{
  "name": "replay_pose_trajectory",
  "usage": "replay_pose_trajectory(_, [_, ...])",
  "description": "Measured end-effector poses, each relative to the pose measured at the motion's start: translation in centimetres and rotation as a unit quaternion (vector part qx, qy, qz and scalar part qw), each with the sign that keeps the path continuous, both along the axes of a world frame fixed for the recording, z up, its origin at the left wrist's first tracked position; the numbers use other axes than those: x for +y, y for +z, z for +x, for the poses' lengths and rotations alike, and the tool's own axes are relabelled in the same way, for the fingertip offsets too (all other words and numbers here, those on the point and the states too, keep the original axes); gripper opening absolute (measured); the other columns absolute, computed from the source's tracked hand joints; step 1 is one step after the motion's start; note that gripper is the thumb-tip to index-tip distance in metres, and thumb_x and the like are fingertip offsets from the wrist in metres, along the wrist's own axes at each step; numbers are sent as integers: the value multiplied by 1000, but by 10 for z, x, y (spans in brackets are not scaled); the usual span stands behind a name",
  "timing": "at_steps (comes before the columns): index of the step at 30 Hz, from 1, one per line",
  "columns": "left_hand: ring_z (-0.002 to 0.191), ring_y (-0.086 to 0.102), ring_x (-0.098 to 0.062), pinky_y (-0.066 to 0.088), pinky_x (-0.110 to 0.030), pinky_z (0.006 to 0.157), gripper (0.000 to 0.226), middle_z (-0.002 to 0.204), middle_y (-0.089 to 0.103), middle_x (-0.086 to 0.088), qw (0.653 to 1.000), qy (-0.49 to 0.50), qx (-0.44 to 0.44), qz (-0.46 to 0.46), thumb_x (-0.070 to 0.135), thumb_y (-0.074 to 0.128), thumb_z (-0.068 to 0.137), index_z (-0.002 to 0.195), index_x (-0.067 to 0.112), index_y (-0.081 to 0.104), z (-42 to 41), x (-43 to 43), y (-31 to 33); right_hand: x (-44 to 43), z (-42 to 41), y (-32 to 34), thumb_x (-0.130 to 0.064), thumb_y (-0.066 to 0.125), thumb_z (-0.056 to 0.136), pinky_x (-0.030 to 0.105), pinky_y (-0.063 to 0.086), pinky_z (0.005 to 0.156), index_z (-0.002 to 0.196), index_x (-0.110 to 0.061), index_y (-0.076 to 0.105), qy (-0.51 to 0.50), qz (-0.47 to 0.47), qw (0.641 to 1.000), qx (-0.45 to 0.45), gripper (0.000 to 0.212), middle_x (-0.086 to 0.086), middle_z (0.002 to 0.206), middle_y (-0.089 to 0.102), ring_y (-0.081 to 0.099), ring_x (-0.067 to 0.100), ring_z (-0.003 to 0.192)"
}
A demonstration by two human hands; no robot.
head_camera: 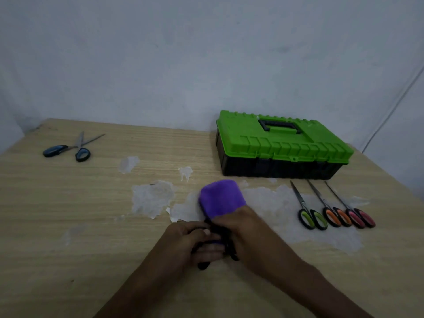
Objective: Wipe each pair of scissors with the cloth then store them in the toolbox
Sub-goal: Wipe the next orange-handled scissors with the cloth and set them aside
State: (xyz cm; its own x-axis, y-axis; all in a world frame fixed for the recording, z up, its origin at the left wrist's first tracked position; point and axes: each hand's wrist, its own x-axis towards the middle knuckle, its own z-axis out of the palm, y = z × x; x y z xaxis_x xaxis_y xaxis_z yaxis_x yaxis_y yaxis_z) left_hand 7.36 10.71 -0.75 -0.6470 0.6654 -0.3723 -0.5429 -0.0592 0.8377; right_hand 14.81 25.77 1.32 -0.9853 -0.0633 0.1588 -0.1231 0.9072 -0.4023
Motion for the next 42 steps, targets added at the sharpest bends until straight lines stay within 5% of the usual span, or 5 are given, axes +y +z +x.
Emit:
replay_pose_trajectory(8, [85, 74, -41, 64, -40, 69, 17, 96, 73, -28, 1000, 11, -10, -6, -3, 51, 97, 110, -6, 62, -1, 2, -2, 9, -10, -12, -9, 70, 70, 35, 54, 78, 127, -17, 59, -61, 190, 979, -32, 59, 1, 123, 65, 61, 24, 104])
replay_pose_trajectory(13, [86, 74, -40, 63, -41, 72, 16, 94, 75, -25, 1000, 6, 8, -10, -2, 51, 98, 108, -3, 62, -2, 3, -2, 15, -10, -7, -14, 52, 91, 34, 26, 113, 149, -31, 27, -81, 171, 978, -87, 65, -11, 154, 30, 28, 18, 140])
replay_pose_trajectory(25, [87, 75, -37, 63, -39, 72, 20, 97, 75, -23, 999, -10, 30, -10, -1, 50, 99, 114, -3, 61, -2, 2, -7, 20, -15, -3, -19, 44, 96, 44, 17, 115, 150, -25, 21, -114, 289, 945, -101, 59, -4, 155, 30, 29, 21, 139])
replay_pose_trajectory(32, [86, 75, -37, 63, -37, 68, 20, 96, 75, -23, 1000, -9, 2, -1, -3, 50, 98, 116, -5, 58, -2, 0, -2, 47, -31, 14, -26, 49, 94, 18, 40, 63, 118, -25, 66, -139, 57, 985, -85, 29, 5, 101, 70, 50, 2, 66])
replay_pose_trajectory(42, [87, 75, -37, 63, -37, 68, 20, 97, 75, -24, 1000, -15, 2, -6, -2, 50, 98, 117, -5, 58, -3, 1, -2, 45, -38, 6, -16, 62, 89, 26, 40, 90, 119, -19, 64, -102, 93, 987, -87, 31, 0, 119, 63, 52, 15, 111])
